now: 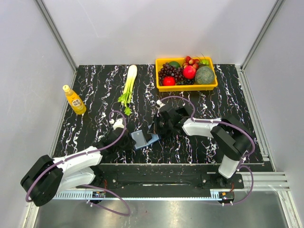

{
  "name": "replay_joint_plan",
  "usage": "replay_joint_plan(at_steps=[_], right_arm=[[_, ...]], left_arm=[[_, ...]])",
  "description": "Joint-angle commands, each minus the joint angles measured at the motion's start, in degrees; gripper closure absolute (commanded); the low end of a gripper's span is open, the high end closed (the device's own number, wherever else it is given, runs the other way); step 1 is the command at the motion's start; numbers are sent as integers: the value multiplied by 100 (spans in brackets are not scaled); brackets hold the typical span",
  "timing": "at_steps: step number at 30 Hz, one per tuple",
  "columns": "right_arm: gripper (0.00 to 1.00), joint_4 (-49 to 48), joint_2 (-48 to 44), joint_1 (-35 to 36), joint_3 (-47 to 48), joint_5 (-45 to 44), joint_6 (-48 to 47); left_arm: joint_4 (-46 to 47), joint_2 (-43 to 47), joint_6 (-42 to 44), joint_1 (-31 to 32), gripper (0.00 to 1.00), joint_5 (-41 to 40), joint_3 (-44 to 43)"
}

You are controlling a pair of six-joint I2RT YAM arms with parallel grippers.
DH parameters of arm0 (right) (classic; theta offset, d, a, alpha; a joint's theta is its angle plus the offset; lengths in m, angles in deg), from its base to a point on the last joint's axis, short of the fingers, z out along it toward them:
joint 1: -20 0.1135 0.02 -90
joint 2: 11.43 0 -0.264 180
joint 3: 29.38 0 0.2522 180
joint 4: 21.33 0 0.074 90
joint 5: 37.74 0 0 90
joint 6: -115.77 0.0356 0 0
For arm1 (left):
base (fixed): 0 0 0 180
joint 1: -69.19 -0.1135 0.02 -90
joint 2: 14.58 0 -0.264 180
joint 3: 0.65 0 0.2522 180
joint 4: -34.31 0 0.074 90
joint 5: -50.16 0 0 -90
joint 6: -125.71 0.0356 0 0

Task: Put the credit cards into the card holder
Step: Insert the credit card into the card holder.

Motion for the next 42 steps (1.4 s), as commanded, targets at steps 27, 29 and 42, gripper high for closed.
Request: replay_joint_plan(at_steps=[27,29,42], right_arm=[[100,-562,225,-58,-455,33,240],[100,-492,374,-67,-341,191,248],[100,54,297,3,-287,-196,318]], left_arm=[[63,3,-19,-8,91,-90,-91],[80,11,-27,-8,91,-116,-64],[45,-50,-19,-8,91,-142,-126]])
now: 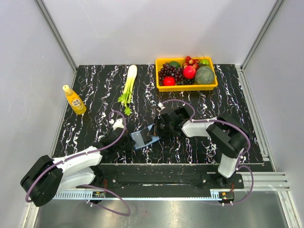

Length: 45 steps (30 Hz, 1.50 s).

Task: Put the credit cards into the card holder
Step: Insert the credit card into the card holder.

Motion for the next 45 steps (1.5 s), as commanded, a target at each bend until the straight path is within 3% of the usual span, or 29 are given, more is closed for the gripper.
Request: replay_joint_plan(at_steps=[1,22,24,27,36,42,45], right_arm=[[100,618,-75,43,-29,-388,-110],[100,627,381,174,312,16,-136],[100,1038,215,166,287,-289,-233],[100,750,-23,166,93,-134,-294],[100,838,513,456,471,-54,-154],[96,934,609,517,611,-150,-66],[86,1118,645,535,656,-194,-128]], left_arm=[[107,-57,-19,-16,91,-134,-135],[89,-39,-19,-16,91,-169,-143],[36,-22,-19,-25,91,-186,-170],[36,58,-27,-25,91,-222,-126],[36,75,-27,-16,91,-239,-135],[36,67,-36,-16,91,-239,-135],[45,49,-27,-25,91,-222,-143]])
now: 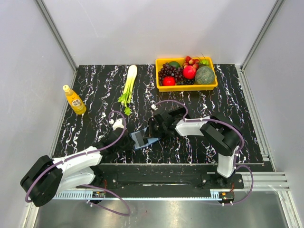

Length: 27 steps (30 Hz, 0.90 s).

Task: Put the credit cards into the card holder
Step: Insert the credit card into the card holder.

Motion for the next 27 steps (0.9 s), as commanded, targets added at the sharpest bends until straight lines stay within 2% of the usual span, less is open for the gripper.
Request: replay_joint_plan(at_steps=[1,9,12,15,20,25,27], right_arm=[[79,688,177,205,44,-242,-108],[67,1409,-254,196,237,-911,-468],[67,1488,-324,196,245,-1025,-556],[67,1480,-298,205,324,-798,-670],[61,1269,-88,214,474,-243,-644],[58,1207,-34,257,474,-234,-547],[54,1277,-34,328,491,-383,-504]], left_arm=[[71,21,-19,-25,91,-130,-154],[71,56,-1,-16,91,-139,-163],[71,64,-1,-25,91,-139,-163],[71,73,-1,-8,91,-139,-146],[80,47,-10,-16,91,-121,-128],[194,-32,-10,-16,91,-86,-84],[247,-93,-27,-25,91,-51,-75]])
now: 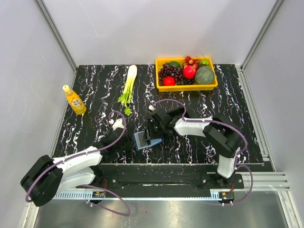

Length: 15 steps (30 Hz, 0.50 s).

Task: Put the credit cards into the card holder
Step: Insert the credit card into the card holder.

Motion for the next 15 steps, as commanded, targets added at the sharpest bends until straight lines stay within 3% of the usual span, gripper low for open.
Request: replay_joint_plan(at_steps=[1,15], right_arm=[[54,269,116,184,168,-134,-16],[53,1254,520,719,976,-1207,72]], left_arm=[[286,-107,-53,-17,91,-38,-54],[778,-300,-273,-16,96,129,201]])
